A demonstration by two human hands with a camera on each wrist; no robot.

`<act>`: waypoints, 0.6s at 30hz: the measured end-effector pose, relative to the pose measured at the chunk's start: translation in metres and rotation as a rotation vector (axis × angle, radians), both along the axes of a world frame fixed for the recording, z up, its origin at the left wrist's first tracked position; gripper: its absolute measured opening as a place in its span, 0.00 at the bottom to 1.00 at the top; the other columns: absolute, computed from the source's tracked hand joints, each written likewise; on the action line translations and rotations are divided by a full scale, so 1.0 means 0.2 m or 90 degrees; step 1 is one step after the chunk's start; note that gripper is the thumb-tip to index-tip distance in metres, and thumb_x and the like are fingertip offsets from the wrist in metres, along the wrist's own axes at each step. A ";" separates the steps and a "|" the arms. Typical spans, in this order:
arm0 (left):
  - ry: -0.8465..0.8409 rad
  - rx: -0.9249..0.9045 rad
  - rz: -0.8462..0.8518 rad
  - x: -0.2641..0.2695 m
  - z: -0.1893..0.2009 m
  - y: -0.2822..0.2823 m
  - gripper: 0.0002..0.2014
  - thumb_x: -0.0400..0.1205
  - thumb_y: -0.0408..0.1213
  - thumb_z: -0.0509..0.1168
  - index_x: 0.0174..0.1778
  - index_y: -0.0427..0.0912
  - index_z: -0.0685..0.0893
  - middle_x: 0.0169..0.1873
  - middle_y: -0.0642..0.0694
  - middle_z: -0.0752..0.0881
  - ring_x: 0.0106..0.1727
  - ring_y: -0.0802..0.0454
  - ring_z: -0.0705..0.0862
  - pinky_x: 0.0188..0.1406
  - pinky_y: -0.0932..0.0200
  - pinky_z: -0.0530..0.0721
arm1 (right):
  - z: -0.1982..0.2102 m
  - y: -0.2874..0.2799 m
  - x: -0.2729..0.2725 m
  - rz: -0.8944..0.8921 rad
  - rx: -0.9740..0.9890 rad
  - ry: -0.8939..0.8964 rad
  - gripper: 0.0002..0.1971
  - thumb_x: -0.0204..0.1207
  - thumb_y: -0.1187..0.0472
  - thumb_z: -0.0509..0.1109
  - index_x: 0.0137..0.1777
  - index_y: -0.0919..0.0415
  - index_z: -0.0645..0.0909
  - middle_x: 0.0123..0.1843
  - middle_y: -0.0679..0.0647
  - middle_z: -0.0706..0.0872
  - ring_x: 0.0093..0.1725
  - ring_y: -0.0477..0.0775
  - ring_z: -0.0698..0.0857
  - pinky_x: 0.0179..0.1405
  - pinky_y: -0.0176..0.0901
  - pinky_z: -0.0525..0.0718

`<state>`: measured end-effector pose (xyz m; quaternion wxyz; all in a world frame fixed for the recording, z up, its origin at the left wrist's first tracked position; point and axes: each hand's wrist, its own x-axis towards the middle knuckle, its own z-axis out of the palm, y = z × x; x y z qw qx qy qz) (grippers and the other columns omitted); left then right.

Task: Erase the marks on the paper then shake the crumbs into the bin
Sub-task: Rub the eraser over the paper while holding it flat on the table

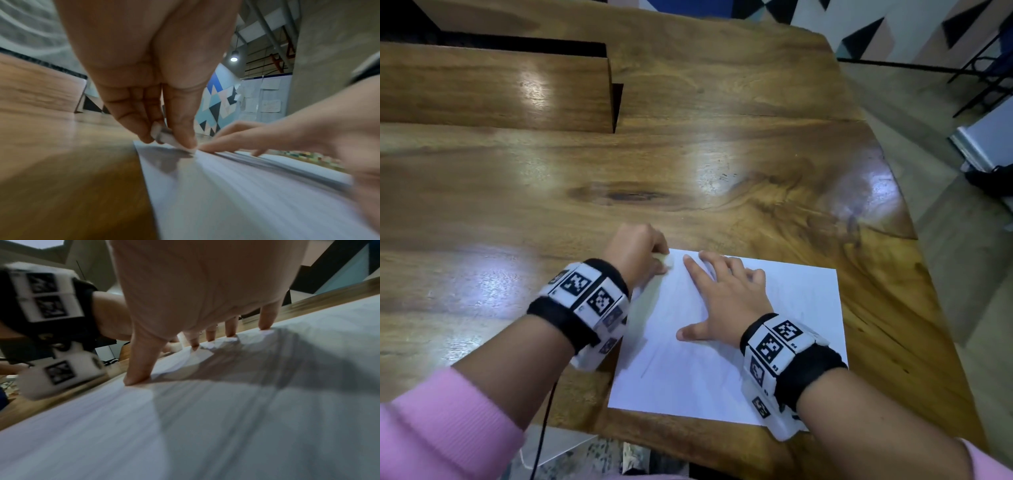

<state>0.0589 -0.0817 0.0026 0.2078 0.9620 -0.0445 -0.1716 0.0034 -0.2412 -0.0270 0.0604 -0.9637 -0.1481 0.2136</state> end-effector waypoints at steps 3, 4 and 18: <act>-0.002 0.008 0.001 0.03 0.01 -0.03 0.13 0.67 0.34 0.75 0.46 0.37 0.86 0.48 0.39 0.88 0.48 0.44 0.83 0.46 0.56 0.78 | 0.00 0.00 0.00 0.001 0.001 0.001 0.56 0.61 0.27 0.68 0.82 0.41 0.40 0.83 0.42 0.45 0.80 0.52 0.49 0.72 0.57 0.55; 0.015 0.019 -0.017 0.00 0.00 -0.02 0.13 0.68 0.34 0.75 0.47 0.36 0.86 0.48 0.39 0.87 0.49 0.44 0.83 0.46 0.57 0.77 | 0.00 0.00 0.00 0.002 0.000 0.001 0.56 0.61 0.27 0.68 0.82 0.41 0.40 0.83 0.42 0.45 0.79 0.52 0.49 0.71 0.57 0.55; 0.070 0.029 -0.096 -0.05 0.02 0.06 0.12 0.67 0.39 0.76 0.45 0.42 0.88 0.40 0.47 0.87 0.43 0.52 0.82 0.39 0.64 0.76 | 0.00 0.00 0.00 -0.006 0.014 0.003 0.56 0.60 0.26 0.69 0.82 0.40 0.40 0.83 0.42 0.45 0.79 0.52 0.48 0.72 0.57 0.54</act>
